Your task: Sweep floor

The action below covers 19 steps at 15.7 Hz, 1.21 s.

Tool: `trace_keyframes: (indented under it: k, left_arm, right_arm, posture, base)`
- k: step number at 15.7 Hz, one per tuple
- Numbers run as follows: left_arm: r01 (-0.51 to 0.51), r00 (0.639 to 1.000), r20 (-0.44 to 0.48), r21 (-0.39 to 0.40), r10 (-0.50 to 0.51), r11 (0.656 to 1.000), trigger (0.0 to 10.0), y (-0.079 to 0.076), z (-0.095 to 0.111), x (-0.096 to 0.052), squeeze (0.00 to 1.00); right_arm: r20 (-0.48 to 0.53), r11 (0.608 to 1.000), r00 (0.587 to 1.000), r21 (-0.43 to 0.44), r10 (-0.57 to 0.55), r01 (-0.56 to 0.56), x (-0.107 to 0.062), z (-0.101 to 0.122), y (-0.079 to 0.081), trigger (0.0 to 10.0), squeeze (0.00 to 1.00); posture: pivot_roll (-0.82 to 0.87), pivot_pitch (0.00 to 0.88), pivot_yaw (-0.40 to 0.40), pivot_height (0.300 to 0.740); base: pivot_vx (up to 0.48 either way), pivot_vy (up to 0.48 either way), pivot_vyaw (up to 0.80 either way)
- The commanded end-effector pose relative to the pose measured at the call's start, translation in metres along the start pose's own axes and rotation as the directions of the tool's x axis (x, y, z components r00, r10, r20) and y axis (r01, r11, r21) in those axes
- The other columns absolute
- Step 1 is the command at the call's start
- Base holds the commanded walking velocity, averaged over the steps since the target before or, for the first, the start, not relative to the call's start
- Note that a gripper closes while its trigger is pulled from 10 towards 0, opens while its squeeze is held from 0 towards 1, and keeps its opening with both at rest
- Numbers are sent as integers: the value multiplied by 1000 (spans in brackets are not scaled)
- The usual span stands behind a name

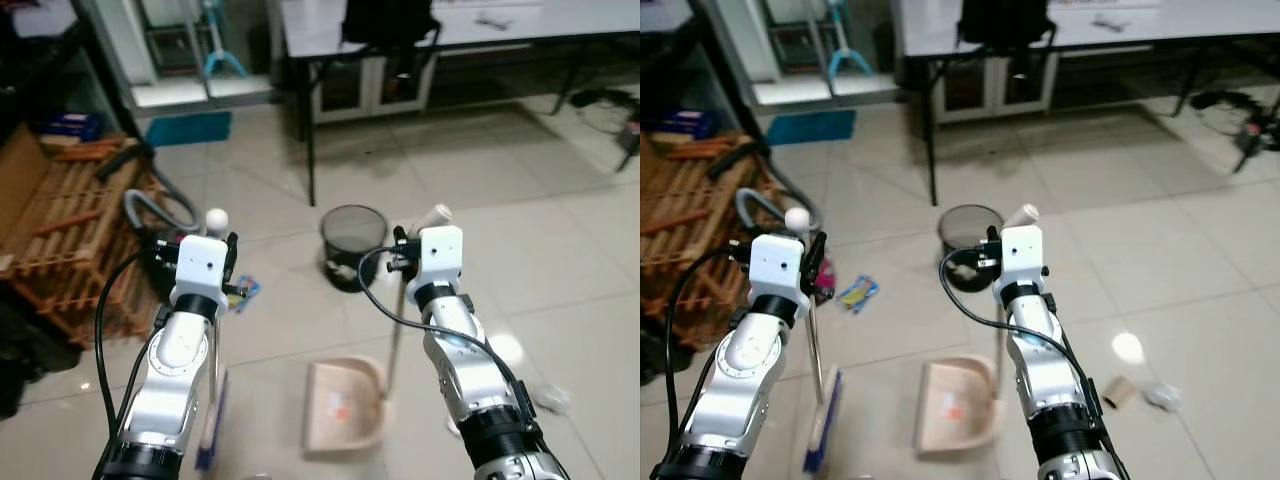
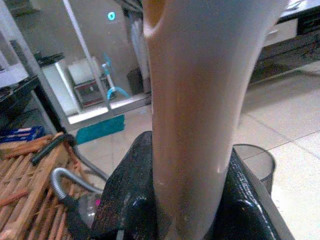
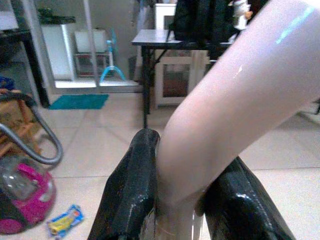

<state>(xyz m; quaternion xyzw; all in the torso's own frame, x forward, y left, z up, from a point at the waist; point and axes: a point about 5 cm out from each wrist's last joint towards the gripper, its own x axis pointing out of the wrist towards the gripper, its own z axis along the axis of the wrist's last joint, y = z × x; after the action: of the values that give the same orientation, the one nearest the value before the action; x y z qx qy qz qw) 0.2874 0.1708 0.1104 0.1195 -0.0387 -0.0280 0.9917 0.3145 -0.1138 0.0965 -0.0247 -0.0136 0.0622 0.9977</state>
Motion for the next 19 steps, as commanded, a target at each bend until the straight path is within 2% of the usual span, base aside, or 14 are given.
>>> trace_keyframes:
  k: [1,4,7,9,19]
  left_arm:
    - [-35,997,75,8,34,999,10000,11,15,5,0]
    - [-24,997,76,5,24,1000,10000,9,17,5,0]
    - [-18,997,74,8,17,1000,10000,8,16,5,0]
    - [-13,997,71,9,12,1000,10000,9,16,5,0]
    - [14,998,63,23,-15,1000,10000,7,16,6,0]
  right_arm:
    - [32,1000,999,21,17,-17,3,8,6,10000,0]
    - [39,999,998,-6,45,-45,4,10,9,10000,0]
    - [41,999,998,-8,37,-36,5,11,9,10000,0]
    - [38,1000,999,23,-1,0,6,11,7,10000,0]
    - [42,999,999,27,-27,26,7,12,5,10000,0]
  posture:
    - [-1,0,52,740]
    - [1,0,54,740]
    - [3,0,54,740]
    - [4,0,55,740]
    - [6,0,60,740]
  base:
    - [292,0,0]
    - [373,0,0]
    - [402,0,800]
    - [405,0,0]
    - [411,0,0]
